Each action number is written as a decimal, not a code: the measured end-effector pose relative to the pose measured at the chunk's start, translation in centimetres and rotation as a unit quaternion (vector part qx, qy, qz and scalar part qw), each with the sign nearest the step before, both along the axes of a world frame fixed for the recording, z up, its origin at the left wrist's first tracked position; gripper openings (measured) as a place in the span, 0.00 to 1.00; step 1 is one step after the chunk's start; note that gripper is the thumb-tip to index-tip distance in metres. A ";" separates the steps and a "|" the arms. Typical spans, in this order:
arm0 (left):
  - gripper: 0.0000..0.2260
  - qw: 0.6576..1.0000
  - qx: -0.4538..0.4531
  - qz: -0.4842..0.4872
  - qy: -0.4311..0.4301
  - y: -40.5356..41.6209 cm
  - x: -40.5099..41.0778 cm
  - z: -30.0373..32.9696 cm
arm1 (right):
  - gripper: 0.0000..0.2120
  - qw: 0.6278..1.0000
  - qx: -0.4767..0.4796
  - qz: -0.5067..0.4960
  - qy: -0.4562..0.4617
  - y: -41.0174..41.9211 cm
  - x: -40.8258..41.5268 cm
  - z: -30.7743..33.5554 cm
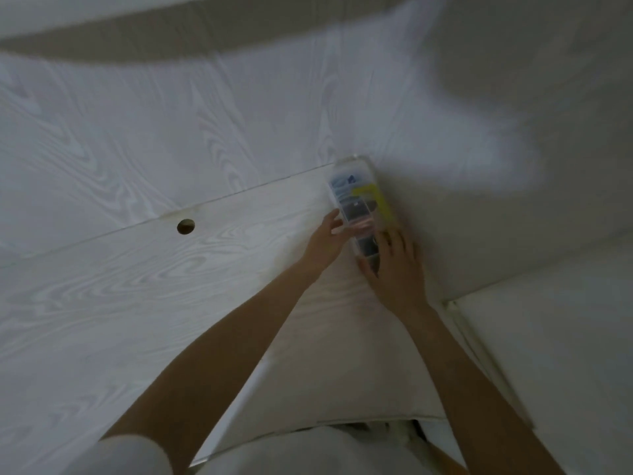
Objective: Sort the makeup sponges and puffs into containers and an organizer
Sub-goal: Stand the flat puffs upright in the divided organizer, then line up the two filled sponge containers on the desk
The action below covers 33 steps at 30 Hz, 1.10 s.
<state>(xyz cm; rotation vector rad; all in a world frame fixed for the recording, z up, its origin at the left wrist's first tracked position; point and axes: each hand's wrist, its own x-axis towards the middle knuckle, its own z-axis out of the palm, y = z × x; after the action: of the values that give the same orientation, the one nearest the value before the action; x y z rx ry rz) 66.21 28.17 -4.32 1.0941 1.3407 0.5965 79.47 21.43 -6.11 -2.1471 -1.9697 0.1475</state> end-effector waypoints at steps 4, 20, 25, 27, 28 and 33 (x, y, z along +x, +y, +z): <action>0.30 1.000 0.009 0.006 -0.012 2.1 1.8 0.2 | 0.39 0.997 -0.064 0.049 0.000 1.8 1.3 -0.4; 0.17 0.999 0.029 0.013 0.006 4.7 -1.1 0.6 | 0.29 0.992 0.069 0.103 0.035 5.3 1.5 1.9; 0.10 0.981 0.178 0.035 0.071 -3.1 -8.9 2.9 | 0.11 0.962 0.190 0.170 0.098 1.8 -2.9 5.2; 0.10 0.961 0.220 0.043 0.164 -7.4 -14.2 2.8 | 0.10 0.960 0.155 0.213 0.098 0.3 -6.4 5.5; 0.09 0.948 0.230 0.050 0.212 -9.3 -16.3 2.6 | 0.11 0.959 0.125 0.237 0.090 -0.3 -8.0 5.5; 0.10 0.907 0.188 0.183 0.330 -19.2 -29.4 1.3 | 0.11 0.924 -0.058 0.372 0.063 -2.7 -20.0 4.1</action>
<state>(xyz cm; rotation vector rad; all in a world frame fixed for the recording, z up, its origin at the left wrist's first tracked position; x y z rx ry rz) 36.80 8.95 -3.04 1.4437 2.1125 0.8221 59.45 18.77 -2.05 -1.2825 -2.6304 0.5153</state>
